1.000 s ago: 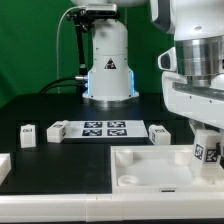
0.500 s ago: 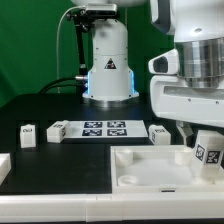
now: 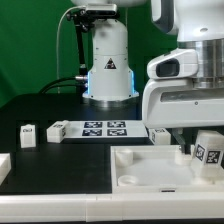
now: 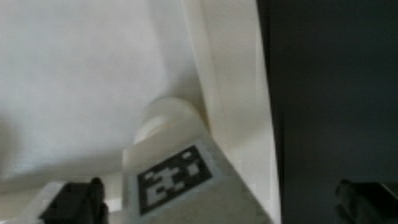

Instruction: Assemble one leg

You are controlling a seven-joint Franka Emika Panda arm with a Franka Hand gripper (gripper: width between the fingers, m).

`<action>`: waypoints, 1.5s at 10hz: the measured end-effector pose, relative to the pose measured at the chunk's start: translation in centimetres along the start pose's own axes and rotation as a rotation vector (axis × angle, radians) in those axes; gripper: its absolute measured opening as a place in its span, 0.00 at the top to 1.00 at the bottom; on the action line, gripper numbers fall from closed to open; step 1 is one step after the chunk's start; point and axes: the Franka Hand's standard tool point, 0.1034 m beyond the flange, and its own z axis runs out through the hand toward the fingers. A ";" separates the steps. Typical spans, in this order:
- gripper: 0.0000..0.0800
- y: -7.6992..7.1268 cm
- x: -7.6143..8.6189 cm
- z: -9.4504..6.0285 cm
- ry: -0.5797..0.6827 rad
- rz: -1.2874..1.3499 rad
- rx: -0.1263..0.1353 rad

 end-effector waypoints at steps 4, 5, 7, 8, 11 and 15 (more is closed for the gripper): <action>0.19 0.3 0.1 0.0 0.002 -0.316 -0.024; 0.33 0.3 0.1 0.0 0.002 -0.315 -0.024; 0.52 0.7 0.2 0.0 0.002 -0.312 -0.029; 0.63 0.8 0.2 0.0 0.002 -0.310 -0.030; 0.63 0.8 0.2 0.0 0.002 -0.283 -0.028; 0.63 1.2 0.2 0.0 0.011 0.228 -0.021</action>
Offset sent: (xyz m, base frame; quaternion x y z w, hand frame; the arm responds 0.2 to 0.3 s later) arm 0.0000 0.0000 0.0000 0.0000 0.0000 -0.0899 0.9960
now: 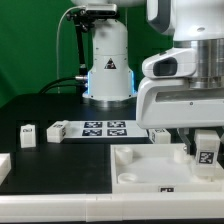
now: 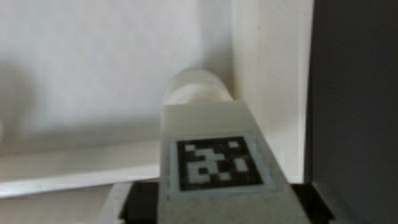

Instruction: Assemble one leg

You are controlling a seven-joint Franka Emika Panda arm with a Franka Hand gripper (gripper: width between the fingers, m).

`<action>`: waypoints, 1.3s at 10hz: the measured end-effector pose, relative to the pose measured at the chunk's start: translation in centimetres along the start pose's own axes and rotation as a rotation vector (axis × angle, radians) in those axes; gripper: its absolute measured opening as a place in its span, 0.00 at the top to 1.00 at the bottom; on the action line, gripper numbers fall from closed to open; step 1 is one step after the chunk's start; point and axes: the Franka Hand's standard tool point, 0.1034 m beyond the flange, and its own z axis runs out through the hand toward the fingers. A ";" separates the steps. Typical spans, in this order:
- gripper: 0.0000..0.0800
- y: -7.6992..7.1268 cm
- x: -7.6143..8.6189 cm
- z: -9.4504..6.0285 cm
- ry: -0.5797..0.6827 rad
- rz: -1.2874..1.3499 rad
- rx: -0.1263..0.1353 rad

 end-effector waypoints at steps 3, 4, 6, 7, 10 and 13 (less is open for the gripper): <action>0.63 0.4 0.1 0.1 -0.005 0.363 0.006; 0.63 0.4 0.1 0.1 -0.004 0.473 0.004; 0.63 0.3 0.2 0.1 0.002 0.702 0.022; 0.63 0.1 0.1 0.2 -0.004 0.820 0.032; 0.63 -0.8 -0.4 0.3 -0.037 1.070 0.054; 0.33 -1.0 -0.5 0.3 -0.043 1.033 0.062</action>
Offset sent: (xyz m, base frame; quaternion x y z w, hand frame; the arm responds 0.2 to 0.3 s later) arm -0.0005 -0.0047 0.0024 -0.0157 0.0199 0.3155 0.9486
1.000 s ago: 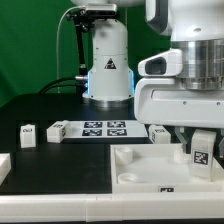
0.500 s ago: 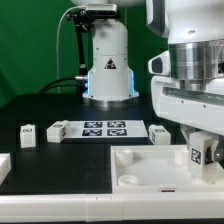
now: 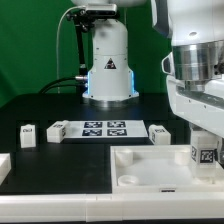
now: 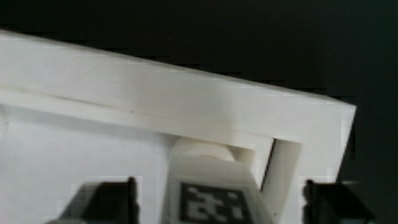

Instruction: Assemble one leg

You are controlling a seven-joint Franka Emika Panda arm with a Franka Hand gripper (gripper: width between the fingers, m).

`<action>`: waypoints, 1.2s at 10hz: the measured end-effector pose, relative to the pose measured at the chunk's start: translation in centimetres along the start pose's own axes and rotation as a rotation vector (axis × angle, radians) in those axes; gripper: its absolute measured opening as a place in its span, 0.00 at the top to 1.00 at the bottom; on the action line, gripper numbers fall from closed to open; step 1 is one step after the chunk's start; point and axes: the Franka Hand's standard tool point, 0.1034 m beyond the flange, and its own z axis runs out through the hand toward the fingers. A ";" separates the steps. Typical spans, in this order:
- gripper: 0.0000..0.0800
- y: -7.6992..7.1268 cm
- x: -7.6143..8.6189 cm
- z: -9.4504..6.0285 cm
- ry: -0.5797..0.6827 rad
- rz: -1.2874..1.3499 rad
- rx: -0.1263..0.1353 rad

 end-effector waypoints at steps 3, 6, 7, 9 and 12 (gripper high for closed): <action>0.20 -0.1 0.3 -0.2 0.002 -0.305 0.001; 0.19 -0.4 0.4 -0.2 0.006 -0.696 0.002; 0.19 -0.4 0.4 -0.2 0.009 -0.807 0.000; 0.19 -0.6 0.4 -0.3 0.019 -1.054 -0.019; 0.19 -0.7 0.9 -0.3 0.026 -1.379 -0.029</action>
Offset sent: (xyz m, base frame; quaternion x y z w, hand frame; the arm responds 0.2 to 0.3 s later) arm 0.0116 -0.0035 0.0035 -0.0244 0.0178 -0.3776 0.9255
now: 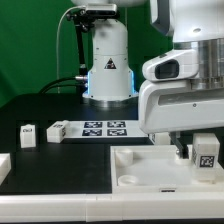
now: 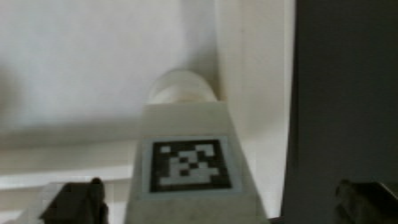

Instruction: Assemble one leg

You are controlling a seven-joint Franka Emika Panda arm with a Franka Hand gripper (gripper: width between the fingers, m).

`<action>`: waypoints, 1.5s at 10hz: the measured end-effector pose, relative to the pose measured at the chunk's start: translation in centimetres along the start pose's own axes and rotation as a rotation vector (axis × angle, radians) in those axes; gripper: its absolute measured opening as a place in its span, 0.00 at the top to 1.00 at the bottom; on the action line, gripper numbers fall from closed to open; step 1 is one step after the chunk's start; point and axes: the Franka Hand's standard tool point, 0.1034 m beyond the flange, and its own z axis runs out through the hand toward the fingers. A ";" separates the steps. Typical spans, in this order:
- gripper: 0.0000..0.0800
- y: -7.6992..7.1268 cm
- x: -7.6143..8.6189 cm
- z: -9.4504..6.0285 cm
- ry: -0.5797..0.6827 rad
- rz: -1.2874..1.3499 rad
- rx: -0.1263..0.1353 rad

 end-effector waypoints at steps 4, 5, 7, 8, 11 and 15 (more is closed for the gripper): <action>0.50 0.1 0.0 0.0 0.001 -0.025 -0.001; 0.63 0.2 0.0 0.0 0.001 -0.024 -0.002; 0.63 0.2 0.0 0.0 0.001 -0.014 -0.001; 0.63 0.3 0.0 0.0 0.001 0.012 -0.002; 0.63 0.6 -0.1 0.0 0.020 0.297 0.003; 0.63 1.2 -0.2 0.0 0.018 0.747 0.010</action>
Offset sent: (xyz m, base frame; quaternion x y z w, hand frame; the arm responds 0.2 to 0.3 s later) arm 0.0000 0.0000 0.0000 0.0000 0.0000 0.0000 1.0000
